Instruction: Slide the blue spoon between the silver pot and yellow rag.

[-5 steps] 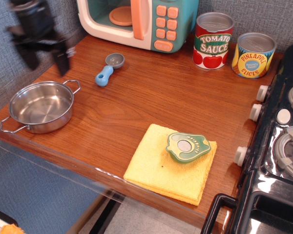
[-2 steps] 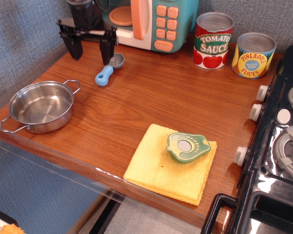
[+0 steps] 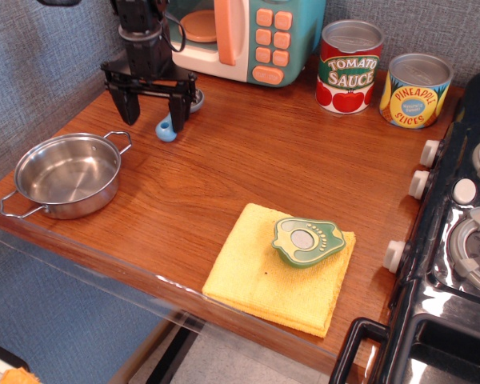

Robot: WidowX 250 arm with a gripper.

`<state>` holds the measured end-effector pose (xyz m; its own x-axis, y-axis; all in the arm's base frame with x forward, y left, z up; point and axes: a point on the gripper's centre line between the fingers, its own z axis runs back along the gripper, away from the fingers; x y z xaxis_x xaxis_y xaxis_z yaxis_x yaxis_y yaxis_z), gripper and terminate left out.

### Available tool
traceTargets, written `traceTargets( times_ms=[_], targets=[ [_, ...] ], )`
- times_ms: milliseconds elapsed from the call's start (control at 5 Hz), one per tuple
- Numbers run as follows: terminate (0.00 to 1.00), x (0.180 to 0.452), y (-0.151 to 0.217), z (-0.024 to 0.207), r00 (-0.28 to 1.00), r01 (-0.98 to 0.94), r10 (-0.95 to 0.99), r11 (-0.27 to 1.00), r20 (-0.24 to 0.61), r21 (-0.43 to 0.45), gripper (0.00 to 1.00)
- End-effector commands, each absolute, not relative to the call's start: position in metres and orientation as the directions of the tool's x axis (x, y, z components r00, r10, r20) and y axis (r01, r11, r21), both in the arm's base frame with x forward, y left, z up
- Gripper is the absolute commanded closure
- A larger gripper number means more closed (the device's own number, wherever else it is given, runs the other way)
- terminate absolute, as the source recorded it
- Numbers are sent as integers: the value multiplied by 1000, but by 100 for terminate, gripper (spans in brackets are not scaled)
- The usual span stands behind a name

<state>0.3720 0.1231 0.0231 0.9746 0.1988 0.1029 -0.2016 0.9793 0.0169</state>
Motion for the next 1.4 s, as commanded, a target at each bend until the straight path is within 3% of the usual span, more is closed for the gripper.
traceTargets(
  times_ms=[0, 200, 400, 600, 800, 1000, 1200],
  targets=[
    [0, 378, 116, 24, 964, -212, 210, 977, 161, -9, 0],
    [0, 380, 120, 20, 963, -216, 213, 976, 162, -3, 100],
    [0, 380, 119, 30, 965, -194, 193, 981, 176, -12, 100],
    [0, 378, 116, 56, 960, -160, 166, 986, 226, -45, 100],
    [0, 361, 98, 102, 942, -68, 102, 991, 318, -117, 100],
    [0, 321, 80, 119, 941, 32, 17, 990, 337, -137, 100],
    [0, 274, 73, 102, 959, 91, -55, 989, 279, -115, 100]
  ],
)
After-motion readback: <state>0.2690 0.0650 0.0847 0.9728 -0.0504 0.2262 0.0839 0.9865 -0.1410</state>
